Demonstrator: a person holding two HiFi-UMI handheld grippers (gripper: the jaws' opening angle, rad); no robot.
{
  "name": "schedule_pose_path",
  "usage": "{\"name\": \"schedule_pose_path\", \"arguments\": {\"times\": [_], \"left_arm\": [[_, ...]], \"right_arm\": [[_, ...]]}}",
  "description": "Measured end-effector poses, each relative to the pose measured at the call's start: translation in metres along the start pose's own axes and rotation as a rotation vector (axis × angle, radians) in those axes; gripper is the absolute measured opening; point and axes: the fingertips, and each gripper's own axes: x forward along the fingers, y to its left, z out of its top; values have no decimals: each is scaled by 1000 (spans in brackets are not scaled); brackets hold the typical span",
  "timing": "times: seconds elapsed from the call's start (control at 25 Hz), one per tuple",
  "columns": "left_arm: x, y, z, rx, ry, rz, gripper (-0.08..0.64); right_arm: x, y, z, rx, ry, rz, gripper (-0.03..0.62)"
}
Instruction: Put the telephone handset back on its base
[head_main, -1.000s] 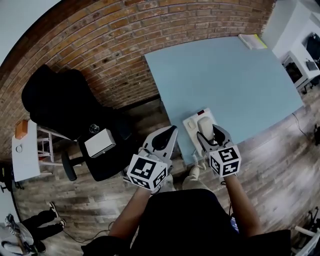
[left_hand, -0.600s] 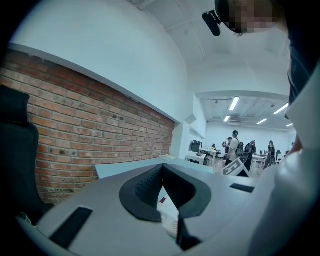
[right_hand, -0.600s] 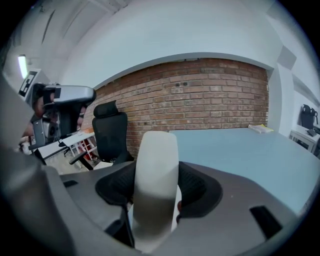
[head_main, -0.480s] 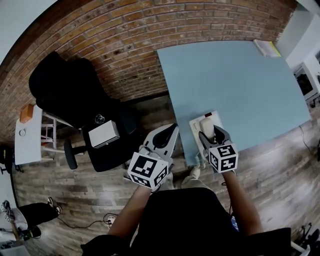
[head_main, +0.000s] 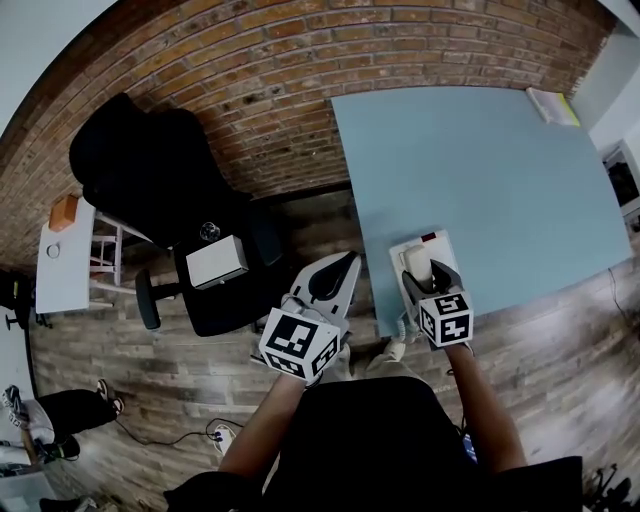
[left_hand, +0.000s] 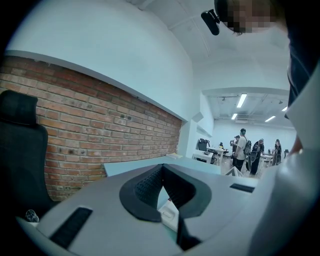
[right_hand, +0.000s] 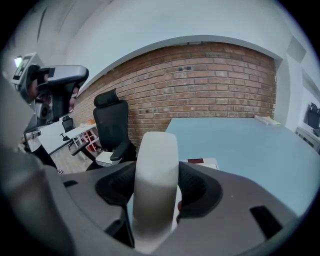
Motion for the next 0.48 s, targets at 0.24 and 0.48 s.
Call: {"name": "schedule_pose_path", "arguments": {"times": [0.24,0.48], "left_arm": [[-1,8,-3,-7,1,23,8],[1,10,-4,-14,3,24,9]], "right_arm": [[12,-2,-7,9,34,7,247],[22,0,-12,1,63,1,247]]}}
